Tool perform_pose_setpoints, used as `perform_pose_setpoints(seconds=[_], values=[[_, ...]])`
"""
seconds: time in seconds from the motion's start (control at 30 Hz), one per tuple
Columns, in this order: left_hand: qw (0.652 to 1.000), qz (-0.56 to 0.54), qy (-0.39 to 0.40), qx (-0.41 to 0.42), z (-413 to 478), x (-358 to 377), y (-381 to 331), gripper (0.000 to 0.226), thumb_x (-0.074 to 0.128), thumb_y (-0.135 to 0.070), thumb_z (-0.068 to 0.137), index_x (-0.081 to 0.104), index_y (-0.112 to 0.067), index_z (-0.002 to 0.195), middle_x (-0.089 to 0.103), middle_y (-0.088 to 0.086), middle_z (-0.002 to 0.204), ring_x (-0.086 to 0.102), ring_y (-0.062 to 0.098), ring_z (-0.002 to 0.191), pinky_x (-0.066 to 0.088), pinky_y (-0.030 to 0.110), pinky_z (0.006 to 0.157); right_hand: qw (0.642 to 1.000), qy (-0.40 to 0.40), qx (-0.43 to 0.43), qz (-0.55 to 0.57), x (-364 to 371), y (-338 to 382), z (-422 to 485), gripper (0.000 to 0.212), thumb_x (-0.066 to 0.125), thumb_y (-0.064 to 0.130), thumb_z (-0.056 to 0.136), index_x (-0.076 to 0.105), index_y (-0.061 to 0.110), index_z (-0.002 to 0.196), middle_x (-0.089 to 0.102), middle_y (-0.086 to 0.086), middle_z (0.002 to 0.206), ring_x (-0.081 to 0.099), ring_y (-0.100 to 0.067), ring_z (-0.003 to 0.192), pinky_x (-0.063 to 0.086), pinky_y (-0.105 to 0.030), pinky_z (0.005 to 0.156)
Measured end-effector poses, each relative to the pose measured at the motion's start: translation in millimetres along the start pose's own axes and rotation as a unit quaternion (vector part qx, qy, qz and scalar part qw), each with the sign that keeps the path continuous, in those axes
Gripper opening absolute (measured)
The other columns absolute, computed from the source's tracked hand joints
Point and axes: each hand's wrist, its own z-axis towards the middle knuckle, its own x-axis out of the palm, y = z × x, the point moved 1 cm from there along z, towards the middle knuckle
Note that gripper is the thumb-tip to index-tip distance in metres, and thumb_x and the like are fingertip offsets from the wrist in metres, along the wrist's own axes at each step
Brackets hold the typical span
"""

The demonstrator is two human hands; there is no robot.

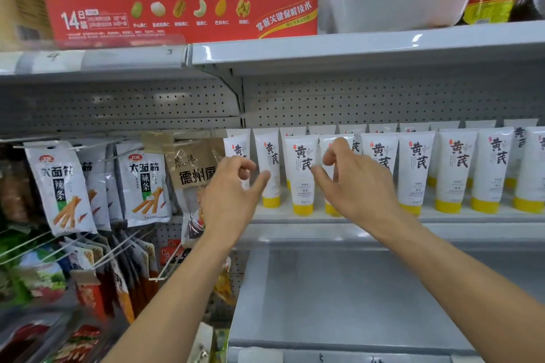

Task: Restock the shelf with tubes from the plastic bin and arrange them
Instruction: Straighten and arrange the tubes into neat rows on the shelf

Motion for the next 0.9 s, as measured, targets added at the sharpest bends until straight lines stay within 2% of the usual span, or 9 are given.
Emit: perform_pose_setpoints(seconds=[0.07,0.13,0.23,0.37,0.5,0.6,0.67,0.8,0.9], values=[[0.997,-0.055,-0.045,-0.039,10.9,-12.8,18.0,0.035,0.068,-0.043,0.084,0.052,-0.023,0.108,0.051,-0.005,0.105,0.053,0.012,0.088,0.046,0.030,0.076,0.997,-0.028,-0.062,0.029,-13.9,17.3,23.4,0.016,0.047,0.036,0.095,0.044,0.022,0.103,0.057,0.009,0.079,0.058,-0.021,0.076,0.042,-0.032,0.067],[0.990,-0.090,-0.015,-0.105,24.4,-15.4,38.3,0.045,0.071,-0.045,0.081,0.045,-0.024,0.112,0.051,0.000,0.115,0.055,0.016,0.098,0.049,0.035,0.087,0.991,-0.014,-0.123,0.045,-19.7,32.5,56.2,0.015,0.050,0.026,0.093,0.049,0.023,0.108,0.054,0.010,0.093,0.056,-0.018,0.085,0.043,-0.032,0.072],[0.971,-0.141,0.089,-0.172,36.3,-11.0,55.4,0.069,0.076,-0.048,0.076,0.044,-0.018,0.128,0.054,-0.001,0.125,0.055,0.016,0.108,0.048,0.035,0.093,0.978,0.108,-0.177,0.023,-8.3,48.2,107.1,0.031,0.052,0.016,0.092,0.052,0.022,0.122,0.052,0.002,0.124,0.053,-0.018,0.110,0.047,-0.038,0.092],[0.948,-0.193,0.172,-0.187,41.1,-1.2,61.6,0.066,0.081,-0.032,0.075,0.048,-0.012,0.130,0.060,-0.006,0.113,0.058,0.007,0.096,0.044,0.019,0.076,0.942,0.286,-0.171,-0.034,19.8,65.5,143.5,0.049,0.054,0.005,0.090,0.048,0.018,0.136,0.043,-0.002,0.145,0.044,-0.022,0.129,0.038,-0.032,0.102],[0.944,-0.199,0.199,-0.170,45.3,9.1,75.8,0.046,0.085,-0.027,0.070,0.059,-0.018,0.107,0.068,-0.007,0.099,0.064,0.007,0.089,0.052,0.023,0.076,0.900,0.386,-0.164,-0.121,43.9,75.7,156.0,0.034,0.067,0.010,0.085,0.061,0.013,0.119,0.061,-0.003,0.123,0.057,-0.023,0.109,0.049,-0.034,0.088],[0.943,-0.207,0.207,-0.159,49.4,6.8,85.4,0.043,0.083,-0.020,0.073,0.062,-0.014,0.110,0.070,0.001,0.103,0.066,0.015,0.095,0.054,0.029,0.084,0.900,0.390,-0.172,-0.086,46.6,72.8,158.5,0.013,0.072,0.014,0.082,0.065,0.016,0.093,0.066,0.003,0.092,0.060,-0.017,0.085,0.047,-0.026,0.066],[0.934,-0.227,0.233,-0.147,51.2,2.3,89.9,0.040,0.078,-0.013,0.079,0.062,-0.014,0.116,0.070,0.000,0.108,0.066,0.013,0.100,0.053,0.026,0.086,0.896,0.407,-0.168,-0.053,42.6,70.9,157.5,0.011,0.072,0.016,0.083,0.064,0.023,0.082,0.066,0.010,0.084,0.061,-0.011,0.079,0.045,-0.023,0.064],[0.918,-0.243,0.285,-0.131,56.4,-6.6,97.2,0.031,0.072,-0.008,0.084,0.064,-0.023,0.109,0.071,-0.004,0.108,0.068,0.011,0.101,0.055,0.027,0.086,0.893,0.421,-0.156,-0.034,39.4,67.5,154.1,0.012,0.072,0.024,0.084,0.069,0.018,0.095,0.073,0.005,0.091,0.070,-0.014,0.085,0.054,-0.029,0.078],[0.912,-0.239,0.310,-0.126,58.3,-10.1,98.3,0.031,0.071,-0.008,0.085,0.065,-0.022,0.112,0.072,-0.001,0.109,0.069,0.014,0.100,0.057,0.031,0.084,0.895,0.421,-0.149,-0.010,35.1,65.2,149.1,0.017,0.071,0.024,0.085,0.070,0.016,0.100,0.074,0.004,0.094,0.071,-0.014,0.085,0.054,-0.026,0.073]])
